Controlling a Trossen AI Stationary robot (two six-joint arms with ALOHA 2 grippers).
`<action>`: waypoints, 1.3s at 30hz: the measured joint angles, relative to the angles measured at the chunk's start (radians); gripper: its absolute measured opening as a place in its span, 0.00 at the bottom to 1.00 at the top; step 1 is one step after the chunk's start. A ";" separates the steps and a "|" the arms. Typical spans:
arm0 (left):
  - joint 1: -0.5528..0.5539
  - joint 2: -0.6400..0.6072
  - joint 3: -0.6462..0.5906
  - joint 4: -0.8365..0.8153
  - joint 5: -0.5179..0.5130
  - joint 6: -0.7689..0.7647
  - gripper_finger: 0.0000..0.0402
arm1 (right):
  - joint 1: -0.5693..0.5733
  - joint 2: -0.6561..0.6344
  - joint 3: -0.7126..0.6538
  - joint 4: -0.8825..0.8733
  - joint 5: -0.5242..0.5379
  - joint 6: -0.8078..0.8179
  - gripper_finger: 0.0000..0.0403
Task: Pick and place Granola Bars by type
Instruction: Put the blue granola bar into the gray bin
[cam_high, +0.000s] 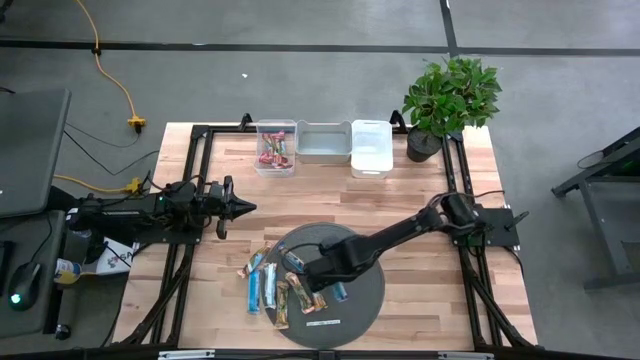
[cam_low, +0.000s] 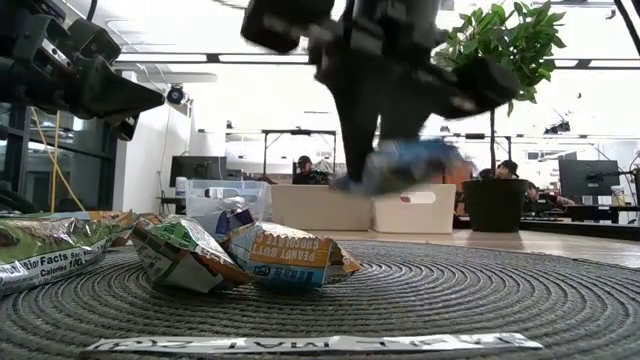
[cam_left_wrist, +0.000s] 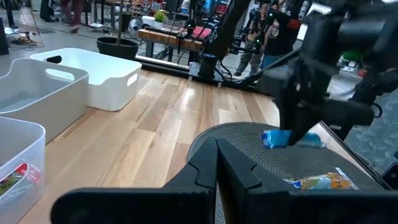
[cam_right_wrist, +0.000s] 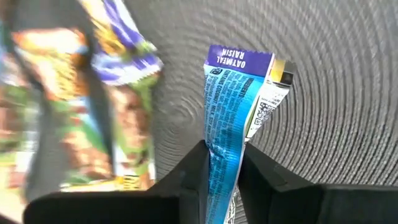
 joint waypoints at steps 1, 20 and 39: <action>0.000 0.000 0.000 0.000 0.000 0.000 0.00 | 0.000 -0.016 0.000 0.001 0.020 0.000 0.14; 0.000 0.000 0.000 0.000 0.000 0.000 0.00 | -0.213 -0.205 0.001 0.306 0.236 -0.431 0.14; 0.000 0.000 0.000 0.000 0.000 0.000 0.00 | -0.609 -0.205 0.001 0.468 0.031 -1.327 0.14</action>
